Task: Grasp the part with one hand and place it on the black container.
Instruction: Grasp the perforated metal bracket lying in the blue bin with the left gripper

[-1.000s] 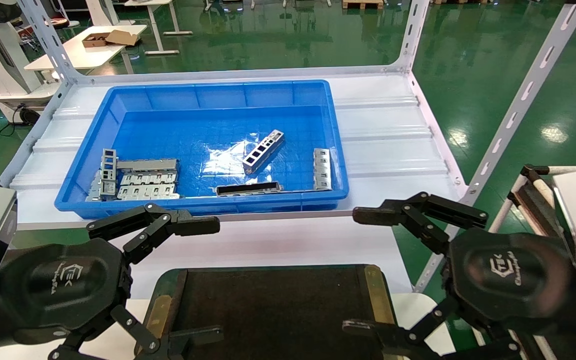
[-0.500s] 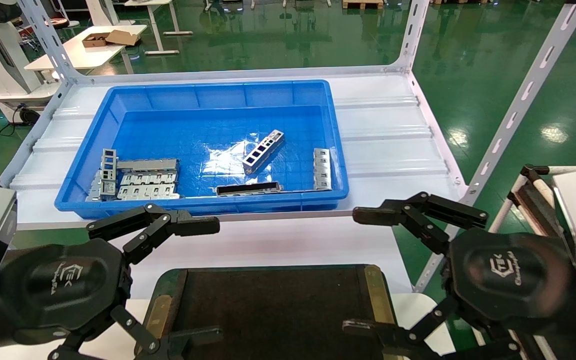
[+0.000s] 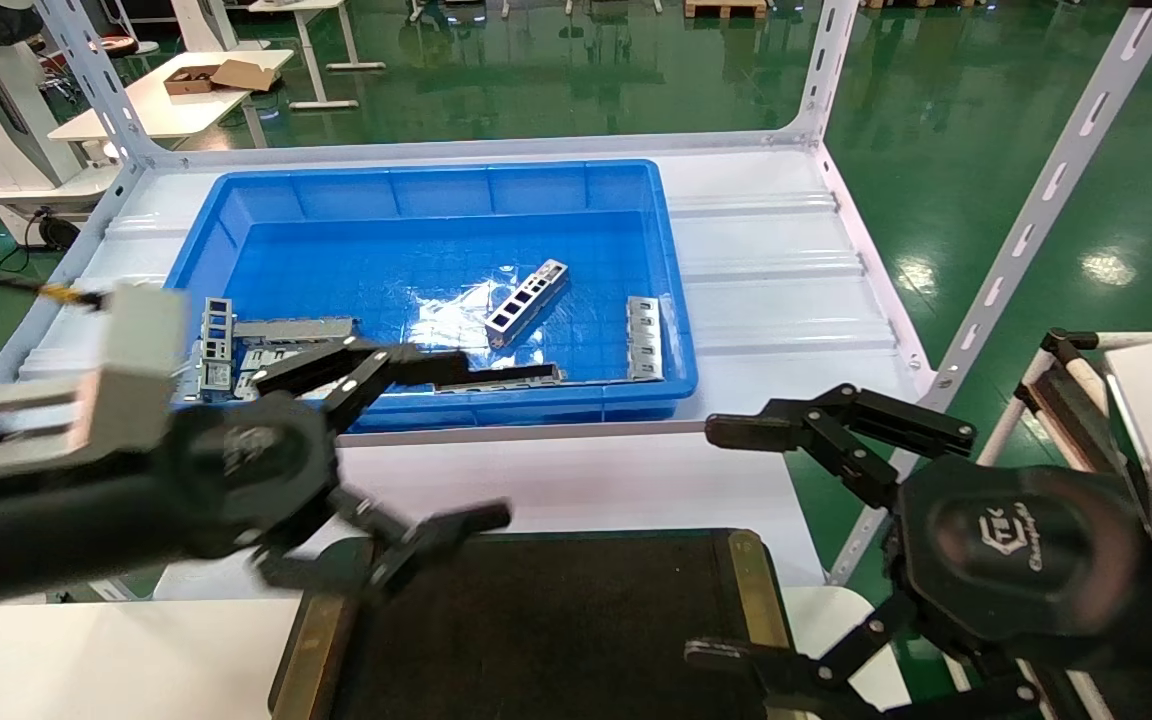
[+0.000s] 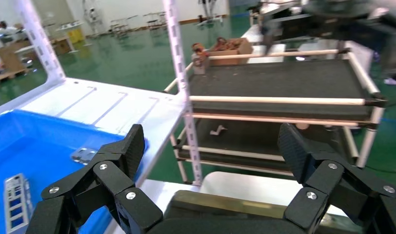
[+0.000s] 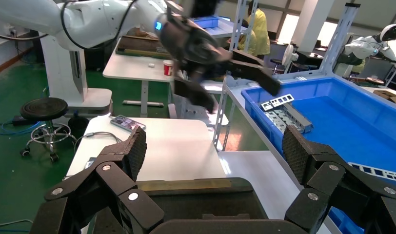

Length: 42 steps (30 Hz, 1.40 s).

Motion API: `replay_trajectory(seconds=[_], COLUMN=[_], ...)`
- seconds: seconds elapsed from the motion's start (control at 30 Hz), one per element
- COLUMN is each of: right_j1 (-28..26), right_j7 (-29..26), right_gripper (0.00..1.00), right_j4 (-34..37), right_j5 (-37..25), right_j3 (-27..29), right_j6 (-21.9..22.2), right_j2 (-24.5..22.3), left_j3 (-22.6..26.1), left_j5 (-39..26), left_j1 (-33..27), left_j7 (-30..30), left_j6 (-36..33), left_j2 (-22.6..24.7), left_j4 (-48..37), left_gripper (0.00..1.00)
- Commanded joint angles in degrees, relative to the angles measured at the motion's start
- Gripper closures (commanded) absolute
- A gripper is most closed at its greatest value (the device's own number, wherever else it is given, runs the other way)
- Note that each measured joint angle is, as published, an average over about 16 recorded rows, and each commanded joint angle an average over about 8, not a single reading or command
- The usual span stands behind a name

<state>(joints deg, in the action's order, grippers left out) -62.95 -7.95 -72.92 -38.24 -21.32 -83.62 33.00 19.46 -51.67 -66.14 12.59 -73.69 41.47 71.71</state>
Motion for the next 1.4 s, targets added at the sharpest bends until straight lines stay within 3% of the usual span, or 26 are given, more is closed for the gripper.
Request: replay_trajectory(seconds=[0.03,0.47,0.87,0.9,0.97,1.17,1.23,1.4], right_j1=[0.0,0.0,-0.01,-0.01,-0.01,-0.01,-0.01,-0.01], right_j7=[0.0,0.0,0.01,0.01,0.01,0.01,0.01,0.01], right_gripper=[0.0,0.0,0.03,0.04,0.24,0.95,1.0,1.0], right_j4=[0.0,0.0,0.0,0.0,0.0,0.0,0.0,0.0], right_j5=[0.0,0.01,0.01,0.01,0.01,0.01,0.02,0.02], right_j3=[0.0,-0.01,-0.02,-0.02,-0.02,-0.02,-0.02,-0.03], right_j6=[0.0,0.0,0.01,0.01,0.01,0.01,0.01,0.01], right_j2=[0.0,0.0,-0.01,-0.01,-0.01,-0.01,-0.01,-0.01], left_j3=[0.77,6.61,9.17,9.24,9.28,8.94,8.87,9.18], left_j5=[-1.71,-16.6,-23.72,-24.02,-24.45,-24.15,-23.59,-21.96], left_j1=[-1.05,-10.0,-18.79,-19.42,-20.67,-23.59,-24.14,-24.74], left_j7=[0.59,-3.89,-11.45,-12.19,-13.69,-17.49,-18.32,-19.32], left_j6=[1.88,17.83,29.19,29.94,31.62,35.23,35.65,36.19], left_j2=[1.41,16.62,29.51,30.35,32.01,35.31,35.78,36.28], left_j4=[-0.71,-17.16,-39.55,-41.27,-44.75,-52.94,-54.71,-57.73], left_gripper=[0.0,0.0,0.0,0.0,0.02,0.77,1.0,1.0])
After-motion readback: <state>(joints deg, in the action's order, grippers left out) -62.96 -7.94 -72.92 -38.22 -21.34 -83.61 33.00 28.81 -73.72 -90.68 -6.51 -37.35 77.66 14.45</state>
